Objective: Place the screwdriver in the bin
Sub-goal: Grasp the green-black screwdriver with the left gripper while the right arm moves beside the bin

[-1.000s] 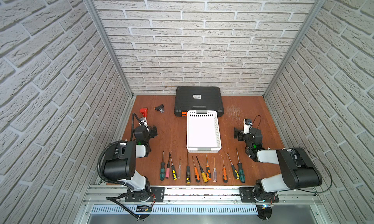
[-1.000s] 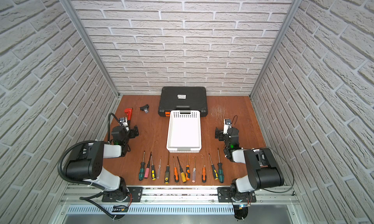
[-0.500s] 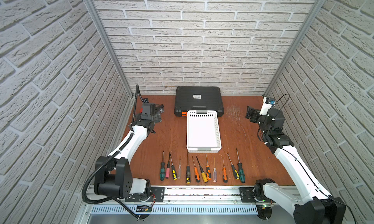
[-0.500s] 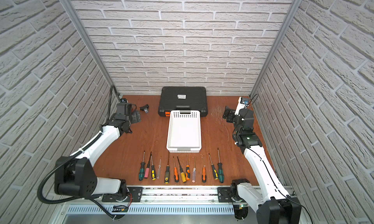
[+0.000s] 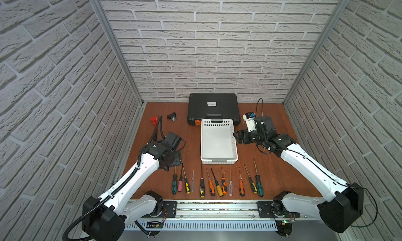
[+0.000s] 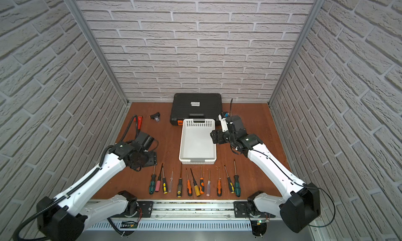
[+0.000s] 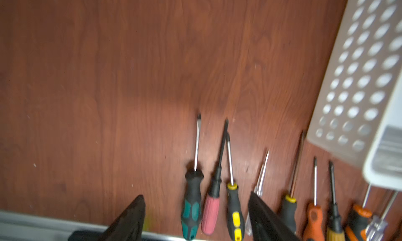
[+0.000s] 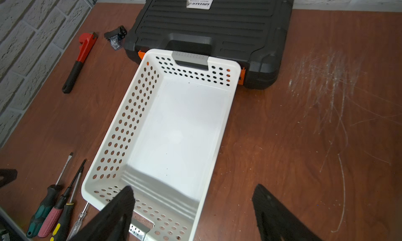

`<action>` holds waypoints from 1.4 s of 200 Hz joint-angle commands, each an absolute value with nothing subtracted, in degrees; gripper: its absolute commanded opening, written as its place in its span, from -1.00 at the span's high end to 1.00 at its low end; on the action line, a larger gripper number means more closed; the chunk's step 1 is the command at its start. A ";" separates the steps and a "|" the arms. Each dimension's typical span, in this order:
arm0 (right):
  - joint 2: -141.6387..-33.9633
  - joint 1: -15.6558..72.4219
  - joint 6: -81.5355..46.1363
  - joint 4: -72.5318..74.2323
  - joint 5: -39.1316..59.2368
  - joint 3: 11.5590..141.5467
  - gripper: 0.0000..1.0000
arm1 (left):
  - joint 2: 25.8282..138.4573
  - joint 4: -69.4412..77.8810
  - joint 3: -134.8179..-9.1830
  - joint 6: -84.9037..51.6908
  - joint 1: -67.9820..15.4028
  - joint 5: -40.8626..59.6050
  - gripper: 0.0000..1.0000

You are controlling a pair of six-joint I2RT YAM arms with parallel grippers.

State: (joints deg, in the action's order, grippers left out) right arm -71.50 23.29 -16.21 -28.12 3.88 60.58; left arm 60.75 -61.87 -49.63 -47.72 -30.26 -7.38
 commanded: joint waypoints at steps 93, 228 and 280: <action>-78.59 26.32 -19.29 -25.69 8.00 63.47 -0.54 | 65.54 -58.01 -37.79 -61.06 -36.83 -4.73 -0.21; -82.27 27.86 -20.52 -25.14 9.74 64.79 -0.42 | 67.94 -47.06 -30.36 -57.91 -32.35 -1.74 0.11; -83.36 28.56 -20.66 -25.05 10.10 65.83 -0.40 | 66.58 -45.70 -27.80 -59.74 -32.28 -1.82 0.45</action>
